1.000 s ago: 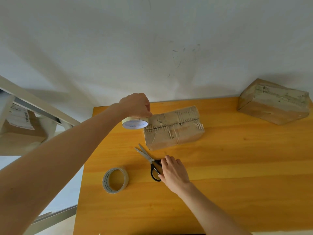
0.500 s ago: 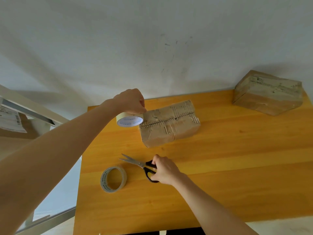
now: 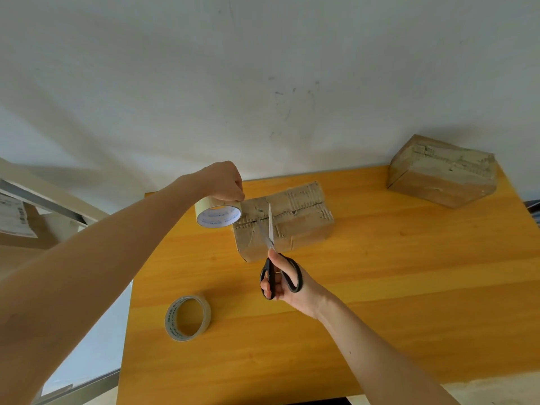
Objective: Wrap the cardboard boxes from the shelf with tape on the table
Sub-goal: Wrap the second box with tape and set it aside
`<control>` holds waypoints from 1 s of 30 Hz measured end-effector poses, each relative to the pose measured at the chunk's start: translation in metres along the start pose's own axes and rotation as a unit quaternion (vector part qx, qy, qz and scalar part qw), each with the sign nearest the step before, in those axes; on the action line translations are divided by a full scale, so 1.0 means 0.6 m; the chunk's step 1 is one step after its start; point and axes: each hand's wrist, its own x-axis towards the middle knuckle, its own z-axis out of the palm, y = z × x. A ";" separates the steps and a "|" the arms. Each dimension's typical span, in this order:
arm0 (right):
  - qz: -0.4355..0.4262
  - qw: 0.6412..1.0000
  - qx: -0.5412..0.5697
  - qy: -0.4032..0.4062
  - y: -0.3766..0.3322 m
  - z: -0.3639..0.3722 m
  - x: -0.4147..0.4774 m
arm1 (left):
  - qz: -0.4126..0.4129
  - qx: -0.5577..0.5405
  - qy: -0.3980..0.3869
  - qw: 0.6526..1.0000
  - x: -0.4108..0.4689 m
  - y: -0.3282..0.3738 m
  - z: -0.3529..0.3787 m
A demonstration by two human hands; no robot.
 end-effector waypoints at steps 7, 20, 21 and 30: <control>0.031 0.998 -0.044 0.027 -0.039 0.011 0.022 | -0.003 -0.008 0.003 1.000 -0.003 0.002 0.001; -0.027 0.991 -0.087 0.093 -0.045 0.013 0.039 | -0.012 -0.022 -0.010 1.000 0.008 -0.016 0.016; -0.030 0.990 -0.090 0.104 -0.045 0.013 0.040 | -0.012 -0.026 -0.010 1.000 0.009 -0.016 0.016; -0.026 0.985 -0.124 0.120 -0.054 0.014 0.037 | -0.031 -0.063 -0.032 0.997 -0.011 -0.037 0.002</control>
